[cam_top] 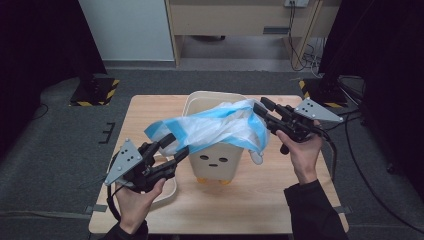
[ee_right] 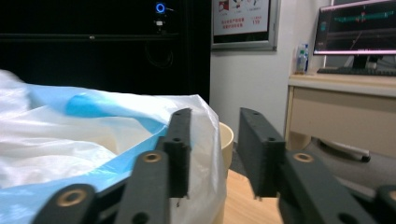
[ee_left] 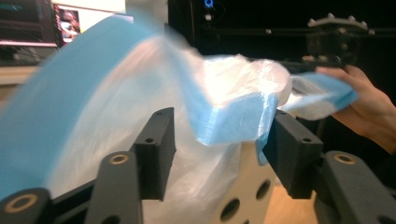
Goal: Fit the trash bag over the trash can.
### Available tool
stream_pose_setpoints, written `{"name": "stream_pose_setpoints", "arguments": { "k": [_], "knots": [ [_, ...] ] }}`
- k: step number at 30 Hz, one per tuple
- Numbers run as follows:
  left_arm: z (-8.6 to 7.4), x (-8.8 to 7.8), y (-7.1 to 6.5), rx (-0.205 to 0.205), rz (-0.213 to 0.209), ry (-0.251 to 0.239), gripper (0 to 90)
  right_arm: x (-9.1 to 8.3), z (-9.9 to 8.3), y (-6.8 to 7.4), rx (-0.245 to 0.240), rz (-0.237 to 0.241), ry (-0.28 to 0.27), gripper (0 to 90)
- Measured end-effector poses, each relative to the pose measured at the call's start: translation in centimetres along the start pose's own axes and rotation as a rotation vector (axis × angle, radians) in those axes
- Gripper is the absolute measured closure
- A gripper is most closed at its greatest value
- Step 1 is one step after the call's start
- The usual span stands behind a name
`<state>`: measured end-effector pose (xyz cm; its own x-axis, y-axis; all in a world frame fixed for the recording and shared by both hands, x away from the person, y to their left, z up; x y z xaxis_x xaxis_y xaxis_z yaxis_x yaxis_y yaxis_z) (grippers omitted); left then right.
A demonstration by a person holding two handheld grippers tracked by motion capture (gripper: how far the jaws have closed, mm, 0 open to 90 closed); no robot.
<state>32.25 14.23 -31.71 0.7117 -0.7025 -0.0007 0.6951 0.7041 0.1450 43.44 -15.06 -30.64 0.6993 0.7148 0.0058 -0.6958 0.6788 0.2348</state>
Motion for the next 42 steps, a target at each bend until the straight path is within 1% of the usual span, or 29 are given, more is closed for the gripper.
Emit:
{"name": "stream_pose_setpoints", "arguments": {
  "k": [1,3,4,7,8,11,13,14,16,17,19,21,22,23,24,26,28,30,31,34,35,37,39,42],
  "knots": [
    [0.2,0.0,0.2,-0.01,0.007,-0.01,42.2,-0.2,0.2,0.1,-0.008,0.005,-0.003,56.2],
    [0.5,0.1,0.5,-0.032,0.006,-0.026,41.5,-0.7,0.7,0.5,-0.003,0.02,-0.013,51.9],
    [0.6,0.2,0.6,-0.039,0.003,-0.03,41.5,-1.0,1.0,0.6,-0.014,0.031,-0.02,49.7],
    [1.0,0.6,0.7,-0.065,-0.008,-0.05,41.8,-1.9,1.6,1.3,-0.012,0.063,-0.028,44.9],
    [1.1,0.6,0.7,-0.069,-0.011,-0.055,42.2,-2.2,1.6,1.6,-0.012,0.071,-0.028,44.0],
    [1.8,0.7,0.7,-0.08,-0.015,-0.078,42.5,-3.0,1.6,2.6,-0.003,0.116,-0.015,40.9],
    [2.4,0.6,0.8,-0.069,-0.009,-0.088,42.5,-3.5,1.4,3.3,-0.003,0.138,-0.01,38.8],
    [2.7,0.6,0.8,-0.071,-0.005,-0.098,42.3,-3.7,1.3,3.6,-0.003,0.151,-0.009,37.5],
    [3.3,0.4,1.0,-0.063,0.002,-0.109,41.9,-4.0,1.1,4.3,-0.001,0.174,-0.001,36.1],
    [3.6,0.4,1.0,-0.059,0.007,-0.113,41.5,-4.1,0.9,4.7,0.002,0.181,0.007,34.5],
    [3.9,0.3,1.1,-0.054,0.017,-0.114,40.8,-4.0,0.1,5.1,-0.009,0.18,0.038,34.0],
    [3.9,0.4,1.2,-0.054,0.026,-0.112,40.2,-3.9,-0.6,5.1,-0.017,0.161,0.069,35.6],
    [3.9,0.5,1.3,-0.061,0.026,-0.112,39.7,-3.8,-1.0,4.8,-0.027,0.145,0.085,39.0],
    [3.9,0.6,1.5,-0.064,0.03,-0.109,39.5,-3.7,-1.5,4.6,-0.03,0.136,0.103,45.0],
    [3.8,0.7,1.7,-0.069,0.035,-0.107,39.5,-3.7,-1.8,4.4,-0.028,0.129,0.106,51.0],
    [3.8,1.1,2.0,-0.096,0.034,-0.11,39.6,-3.9,-2.3,4.0,-0.01,0.14,0.112,64.8],
    [3.6,1.5,2.1,-0.119,0.01,-0.112,44.0,-4.2,-2.4,3.8,-0.02,0.142,0.12,70.3],
    [3.4,1.9,1.7,-0.13,-0.023,-0.105,50.9,-4.4,-2.5,4.0,-0.014,0.154,0.126,71.1],
    [3.2,2.1,1.5,-0.127,-0.04,-0.097,55.8,-4.5,-2.6,4.1,-0.015,0.159,0.134,71.3],
    [2.6,2.4,0.6,-0.114,-0.076,-0.075,70.9,-4.5,-2.8,4.1,-0.024,0.154,0.146,71.2],
    [2.3,2.4,0.4,-0.111,-0.087,-0.068,75.9,-4.5,-2.9,4.1,-0.026,0.152,0.15,71.1],
    [1.7,2.3,0.1,-0.1,-0.095,-0.048,84.8,-4.4,-3.2,4.1,-0.031,0.143,0.16,71.0],
    [1.3,1.8,-0.3,-0.095,-0.099,-0.04,89.3,-4.5,-3.4,3.9,-0.036,0.127,0.169,71.8],
    [0.3,1.1,-1.2,-0.082,-0.113,-0.01,89.7,-4.6,-3.9,3.5,-0.044,0.098,0.18,74.1]
  ]
}}
Point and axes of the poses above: each handheld gripper's, and its own axes: x roughly forward along the jaws, z roughly out of its top, y roughly to its left, the point moved 6 cm from there along x, roughly forward along the jaws, and after that the axes turned 11 degrees about x, right-handed, at the moved point
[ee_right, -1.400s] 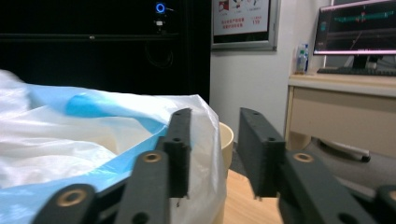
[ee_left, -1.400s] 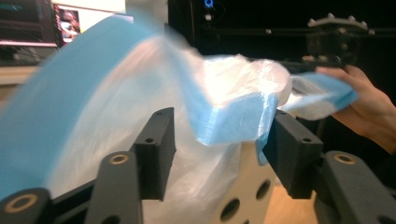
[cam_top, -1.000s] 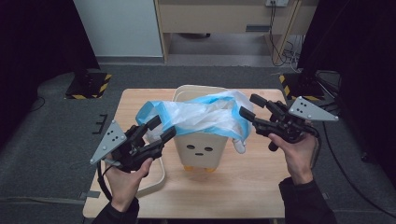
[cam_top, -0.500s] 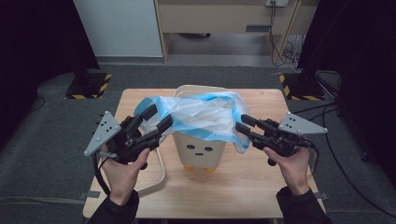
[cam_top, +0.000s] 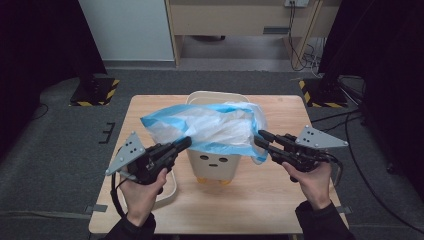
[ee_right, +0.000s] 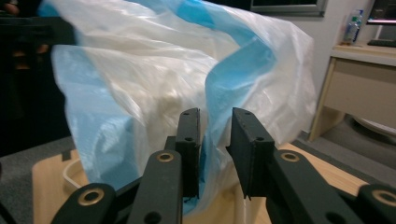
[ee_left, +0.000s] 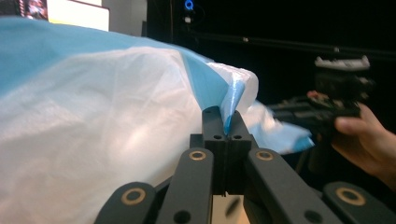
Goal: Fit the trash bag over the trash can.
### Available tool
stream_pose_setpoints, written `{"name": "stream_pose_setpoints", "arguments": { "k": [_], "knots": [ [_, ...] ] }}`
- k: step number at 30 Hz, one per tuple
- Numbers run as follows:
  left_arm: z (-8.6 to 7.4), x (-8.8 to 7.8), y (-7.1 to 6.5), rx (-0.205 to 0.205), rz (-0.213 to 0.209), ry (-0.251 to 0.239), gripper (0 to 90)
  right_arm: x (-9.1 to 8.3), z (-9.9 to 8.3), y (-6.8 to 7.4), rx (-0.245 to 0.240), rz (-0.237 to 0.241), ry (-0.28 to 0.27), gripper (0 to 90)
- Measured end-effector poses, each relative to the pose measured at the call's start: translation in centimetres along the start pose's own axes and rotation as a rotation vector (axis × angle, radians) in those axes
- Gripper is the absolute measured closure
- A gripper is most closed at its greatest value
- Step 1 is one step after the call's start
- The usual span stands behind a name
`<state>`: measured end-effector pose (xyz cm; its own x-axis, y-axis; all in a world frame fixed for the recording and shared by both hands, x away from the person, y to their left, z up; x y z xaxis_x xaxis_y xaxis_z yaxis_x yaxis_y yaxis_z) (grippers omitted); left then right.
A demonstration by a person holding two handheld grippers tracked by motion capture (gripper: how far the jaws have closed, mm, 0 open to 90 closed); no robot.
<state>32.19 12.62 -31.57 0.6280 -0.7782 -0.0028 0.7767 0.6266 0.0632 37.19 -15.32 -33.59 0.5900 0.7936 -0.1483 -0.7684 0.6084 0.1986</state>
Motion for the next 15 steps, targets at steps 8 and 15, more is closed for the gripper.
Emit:
{"name": "stream_pose_setpoints", "arguments": {
  "k": [8,15],
  "knots": [
    [-3.2,0.1,-0.7,0.001,-0.007,0.12,89.7,0.1,-0.8,-2.2,0.025,-0.163,-0.006,78.5],
    [-4.2,-0.5,0.1,0.033,0.098,0.152,71.6,0.8,-1.4,-3.5,0.053,-0.188,-0.022,69.0]
  ]
}}
Point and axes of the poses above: each handheld gripper's, and its own axes: x roughly forward along the jaws, z roughly out of its top, y roughly to its left, the point moved 6 cm from there along x, roughly forward along the jaws, and after that the axes turned 11 degrees about x, right-handed, at the moved point
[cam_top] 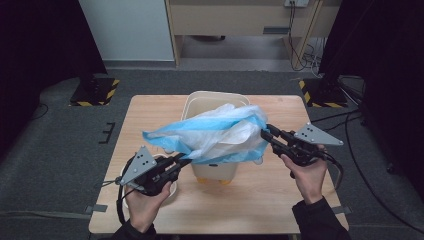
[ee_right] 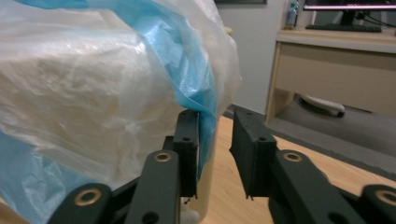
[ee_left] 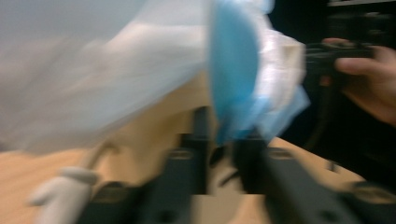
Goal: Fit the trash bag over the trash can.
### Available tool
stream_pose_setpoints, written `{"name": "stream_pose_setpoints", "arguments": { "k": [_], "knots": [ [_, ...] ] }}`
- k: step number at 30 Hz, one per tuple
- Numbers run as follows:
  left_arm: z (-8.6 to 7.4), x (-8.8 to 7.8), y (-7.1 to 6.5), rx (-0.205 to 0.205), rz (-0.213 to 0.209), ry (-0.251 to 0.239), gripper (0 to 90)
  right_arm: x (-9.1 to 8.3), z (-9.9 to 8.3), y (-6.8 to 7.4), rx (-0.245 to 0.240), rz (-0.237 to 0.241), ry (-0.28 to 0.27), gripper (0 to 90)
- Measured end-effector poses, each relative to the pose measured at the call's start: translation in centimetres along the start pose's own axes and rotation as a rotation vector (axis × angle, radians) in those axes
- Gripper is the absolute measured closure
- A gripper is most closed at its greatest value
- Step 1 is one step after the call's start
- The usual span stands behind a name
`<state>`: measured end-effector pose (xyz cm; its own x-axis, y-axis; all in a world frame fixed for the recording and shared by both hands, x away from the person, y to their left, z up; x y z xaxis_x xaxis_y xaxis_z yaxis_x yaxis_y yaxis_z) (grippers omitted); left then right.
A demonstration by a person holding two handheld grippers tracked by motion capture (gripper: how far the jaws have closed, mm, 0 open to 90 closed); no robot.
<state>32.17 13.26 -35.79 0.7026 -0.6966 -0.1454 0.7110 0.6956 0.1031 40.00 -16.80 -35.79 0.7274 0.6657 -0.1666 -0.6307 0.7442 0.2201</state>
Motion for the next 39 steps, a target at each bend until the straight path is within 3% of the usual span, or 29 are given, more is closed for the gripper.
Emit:
{"name": "stream_pose_setpoints", "arguments": {
  "k": [3,8,10,12,14,20,25,29,31,33,36,39],
  "knots": [
    [0.0,-0.8,0.5,0.002,0.046,-0.028,45.8,-0.3,0.6,0.3,-0.005,0.027,-0.039,60.5],
    [-0.4,-2.5,0.8,0.019,0.101,-0.026,26.5,-0.7,1.6,0.6,-0.012,0.047,-0.088,49.5],
    [-0.5,-2.9,0.9,0.033,0.095,-0.044,24.1,-0.7,1.8,0.6,-0.011,0.043,-0.098,47.7],
    [-0.3,-3.4,1.1,0.016,0.095,-0.071,23.7,-0.7,1.9,0.5,-0.009,0.043,-0.103,47.3],
    [0.3,-3.8,1.3,-0.01,0.099,-0.127,23.6,-0.6,2.0,0.5,-0.011,0.043,-0.108,48.3],
    [2.5,-4.0,2.1,-0.042,0.114,-0.211,23.4,-0.4,1.8,0.6,-0.023,0.054,-0.095,62.2],
    [4.2,-2.8,2.1,-0.079,0.079,-0.245,30.4,-0.1,1.6,0.9,-0.03,0.067,-0.081,66.8],
    [4.9,-1.6,2.6,-0.103,0.048,-0.249,48.6,0.1,1.3,1.1,-0.036,0.073,-0.072,73.2],
    [4.6,-1.2,2.9,-0.093,0.037,-0.231,62.5,0.0,1.2,1.1,-0.041,0.076,-0.065,76.1],
    [3.9,-1.1,2.9,-0.109,-0.005,-0.222,75.7,0.0,1.2,1.1,-0.04,0.076,-0.065,78.6],
    [2.8,-1.6,2.5,-0.11,-0.044,-0.195,89.5,-0.2,1.2,0.6,-0.031,0.062,-0.068,80.4],
    [1.1,-2.1,2.1,-0.106,-0.055,-0.134,89.7,-0.2,1.0,0.0,-0.015,0.041,-0.067,80.8]
  ]
}}
Point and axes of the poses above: each handheld gripper's, and its own axes: x roughly forward along the jaws, z roughly out of its top, y roughly to its left, the point moved 6 cm from there along x, roughly forward along the jaws, and after that the axes turned 11 degrees about x, right-handed, at the moved point
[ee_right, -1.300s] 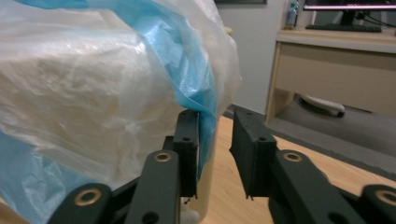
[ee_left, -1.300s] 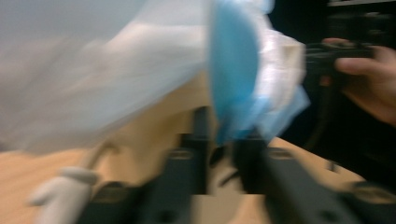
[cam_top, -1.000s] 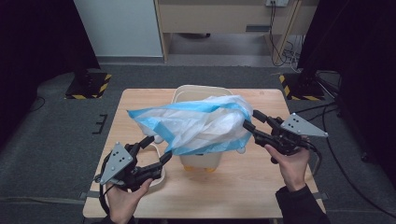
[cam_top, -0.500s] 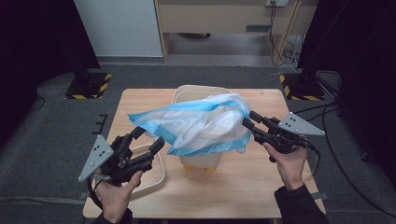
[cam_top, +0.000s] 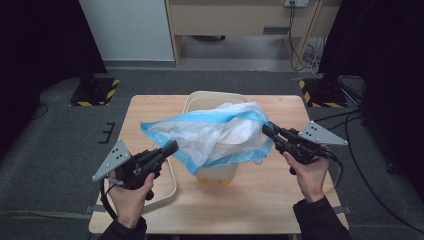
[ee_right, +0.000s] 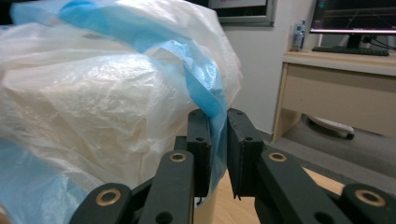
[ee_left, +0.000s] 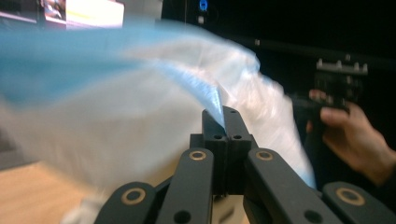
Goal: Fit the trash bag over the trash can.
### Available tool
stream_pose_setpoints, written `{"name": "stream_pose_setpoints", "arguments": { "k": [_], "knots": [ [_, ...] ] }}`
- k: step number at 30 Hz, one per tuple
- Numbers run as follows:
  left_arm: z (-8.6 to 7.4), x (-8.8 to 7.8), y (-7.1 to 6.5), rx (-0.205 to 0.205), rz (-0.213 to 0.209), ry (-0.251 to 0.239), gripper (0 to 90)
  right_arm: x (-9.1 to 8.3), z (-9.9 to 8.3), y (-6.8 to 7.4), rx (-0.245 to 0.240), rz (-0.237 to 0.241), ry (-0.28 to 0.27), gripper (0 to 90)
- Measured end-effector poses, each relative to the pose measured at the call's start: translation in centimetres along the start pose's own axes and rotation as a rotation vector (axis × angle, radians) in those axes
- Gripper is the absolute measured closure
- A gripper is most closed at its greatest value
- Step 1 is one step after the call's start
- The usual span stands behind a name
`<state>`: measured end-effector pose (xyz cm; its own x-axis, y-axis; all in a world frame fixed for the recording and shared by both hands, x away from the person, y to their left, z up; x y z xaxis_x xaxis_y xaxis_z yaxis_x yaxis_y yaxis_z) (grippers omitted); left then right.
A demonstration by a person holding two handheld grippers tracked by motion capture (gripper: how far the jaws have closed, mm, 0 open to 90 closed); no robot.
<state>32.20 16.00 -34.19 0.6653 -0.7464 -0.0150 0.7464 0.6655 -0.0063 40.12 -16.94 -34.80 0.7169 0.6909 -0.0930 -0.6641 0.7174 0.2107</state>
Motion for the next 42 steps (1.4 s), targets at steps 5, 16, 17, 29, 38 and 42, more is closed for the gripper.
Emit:
{"name": "stream_pose_setpoints", "arguments": {
  "k": [5,16,17,29,38,42],
  "knots": [
    [-2.6,-0.3,0.6,0.019,0.037,0.099,89.8,0.2,-0.3,-0.9,0.002,-0.041,0.005,83.2],
    [-5.4,0.6,4.2,-0.021,0.155,0.123,56.8,0.3,-0.6,-1.9,0.018,-0.061,-0.014,74.7],
    [-5.3,0.3,4.4,-0.011,0.178,0.116,48.2,0.2,-0.3,-1.7,0.02,-0.048,-0.026,71.9],
    [-1.2,-1.4,2.3,0.097,0.196,0.062,16.0,-1.2,2.2,-0.4,-0.02,0.027,-0.102,52.1],
    [1.7,-2.1,4.3,0.073,0.251,-0.037,15.3,-0.9,2.5,-0.2,-0.016,0.041,-0.103,48.3],
    [1.7,-1.4,5.9,0.071,0.223,-0.022,18.8,-0.8,2.8,0.0,-0.026,0.053,-0.09,49.9]
  ]
}}
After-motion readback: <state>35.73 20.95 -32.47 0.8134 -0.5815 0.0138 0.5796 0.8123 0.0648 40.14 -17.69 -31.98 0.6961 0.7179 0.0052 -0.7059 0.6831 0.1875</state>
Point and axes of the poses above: each handheld gripper's, and its own axes: x roughly forward along the jaws, z roughly out of its top, y roughly to its left, the point moved 6 cm from there along x, roughly forward along the jaws, and after that the axes turned 11 degrees about x, right-handed, at the moved point
